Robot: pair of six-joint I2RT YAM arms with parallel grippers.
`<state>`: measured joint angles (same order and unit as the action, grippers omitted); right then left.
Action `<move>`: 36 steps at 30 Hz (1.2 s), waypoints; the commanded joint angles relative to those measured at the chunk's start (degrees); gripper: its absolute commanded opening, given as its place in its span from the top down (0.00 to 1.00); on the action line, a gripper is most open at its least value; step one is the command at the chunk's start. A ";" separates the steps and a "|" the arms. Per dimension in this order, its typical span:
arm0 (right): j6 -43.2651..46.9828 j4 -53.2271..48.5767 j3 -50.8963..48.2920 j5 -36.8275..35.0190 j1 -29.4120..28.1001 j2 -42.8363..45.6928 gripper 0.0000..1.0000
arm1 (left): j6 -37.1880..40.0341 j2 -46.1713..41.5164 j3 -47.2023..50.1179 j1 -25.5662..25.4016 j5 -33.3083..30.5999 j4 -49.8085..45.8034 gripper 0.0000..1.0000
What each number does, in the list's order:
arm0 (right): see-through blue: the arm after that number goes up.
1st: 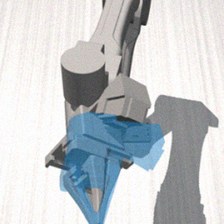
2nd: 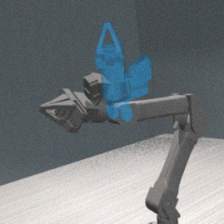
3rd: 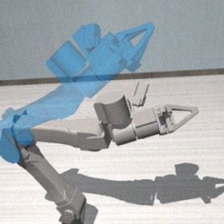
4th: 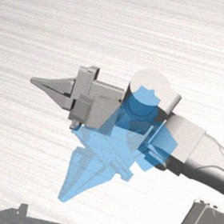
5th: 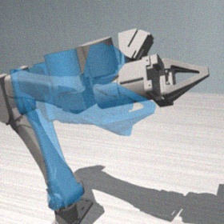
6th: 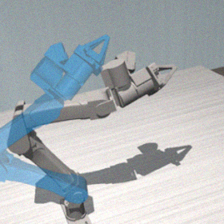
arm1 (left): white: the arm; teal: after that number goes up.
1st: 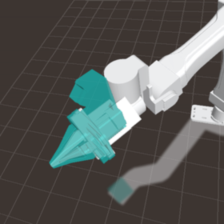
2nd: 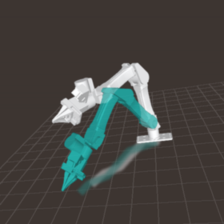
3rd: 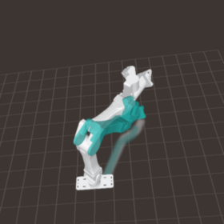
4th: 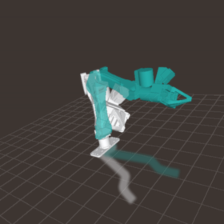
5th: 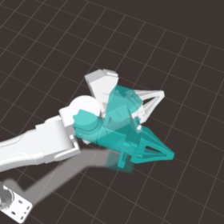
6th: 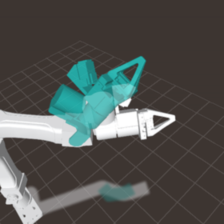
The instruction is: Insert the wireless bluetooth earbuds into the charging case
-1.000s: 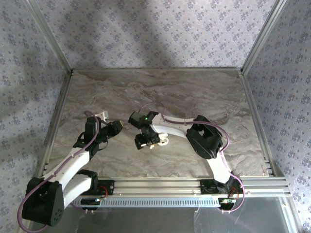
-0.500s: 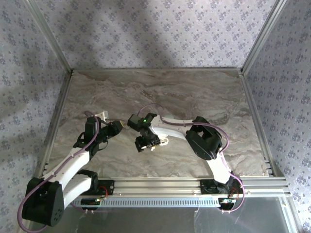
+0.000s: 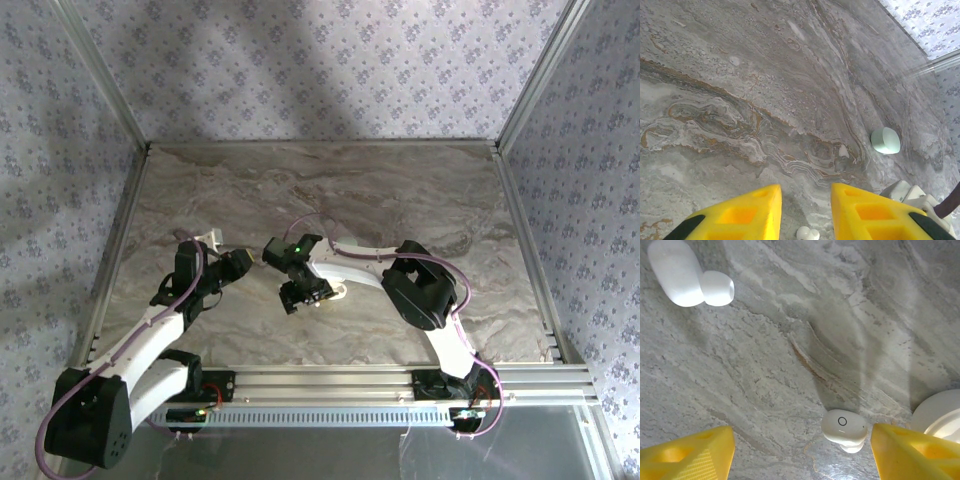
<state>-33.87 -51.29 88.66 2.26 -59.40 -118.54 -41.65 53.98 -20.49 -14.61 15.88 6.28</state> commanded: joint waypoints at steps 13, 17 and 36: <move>-4.42 -1.89 -2.33 1.62 -2.43 1.54 0.27 | -0.29 -1.48 0.19 0.33 0.99 1.63 0.67; -5.06 -0.31 -3.55 2.65 -2.76 2.10 0.28 | -0.41 -1.50 0.19 0.37 0.98 1.66 0.67; -6.60 7.41 -6.46 4.53 -2.85 8.27 0.32 | -0.29 -2.03 0.28 0.37 0.90 1.45 0.67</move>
<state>-39.22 -43.11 82.76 7.75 -61.93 -113.95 -41.65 53.23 -20.38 -14.61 15.88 6.28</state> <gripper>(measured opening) 0.687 0.328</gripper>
